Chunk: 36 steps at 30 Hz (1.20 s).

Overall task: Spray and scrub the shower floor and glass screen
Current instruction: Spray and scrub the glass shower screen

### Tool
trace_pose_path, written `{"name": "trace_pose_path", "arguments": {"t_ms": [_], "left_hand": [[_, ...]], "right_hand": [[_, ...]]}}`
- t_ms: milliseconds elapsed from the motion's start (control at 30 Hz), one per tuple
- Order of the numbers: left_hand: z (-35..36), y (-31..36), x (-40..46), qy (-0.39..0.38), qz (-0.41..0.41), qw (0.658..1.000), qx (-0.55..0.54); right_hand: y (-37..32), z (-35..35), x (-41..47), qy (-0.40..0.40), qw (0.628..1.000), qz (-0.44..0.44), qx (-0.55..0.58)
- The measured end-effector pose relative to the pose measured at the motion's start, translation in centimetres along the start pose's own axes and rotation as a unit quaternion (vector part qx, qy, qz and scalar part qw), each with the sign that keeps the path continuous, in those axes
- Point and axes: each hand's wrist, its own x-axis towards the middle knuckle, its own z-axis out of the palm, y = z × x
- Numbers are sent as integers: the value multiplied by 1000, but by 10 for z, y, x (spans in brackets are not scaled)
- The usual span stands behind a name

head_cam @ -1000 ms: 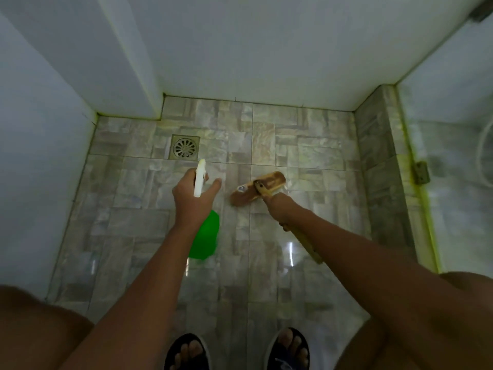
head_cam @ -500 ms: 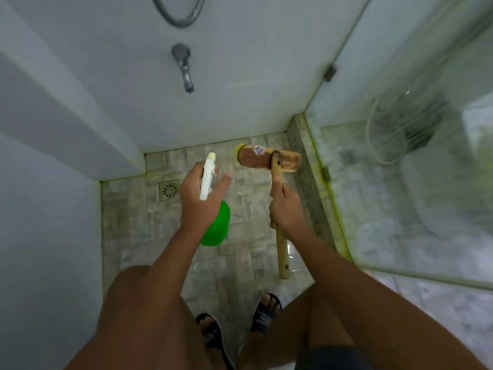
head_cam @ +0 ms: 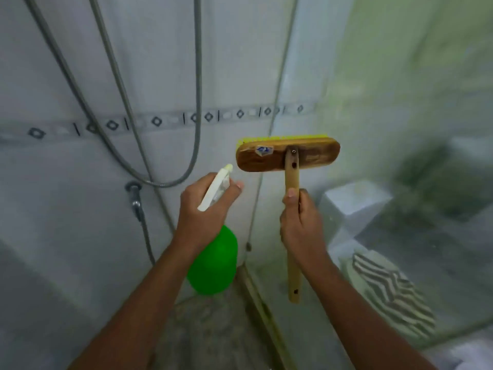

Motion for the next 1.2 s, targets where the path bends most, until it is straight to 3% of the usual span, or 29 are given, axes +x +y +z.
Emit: {"name": "trace_pose_path", "arguments": {"t_ms": [233,533,833,1200], "left_hand": [[42,192,114,-71,117,990,-40],[89,331,188,-208,167,949,-168],[123,399,201,-298,183,913,-210],[144,419,219,-265,176,927,-196]], "right_hand": [[-198,-112,85,158,981,-115,-1],[-368,-212,132,331,923,-177,-88],[-437,-269,123,422,887,-137,-127],[-470,-283,123,425,877,-98,-201]]}}
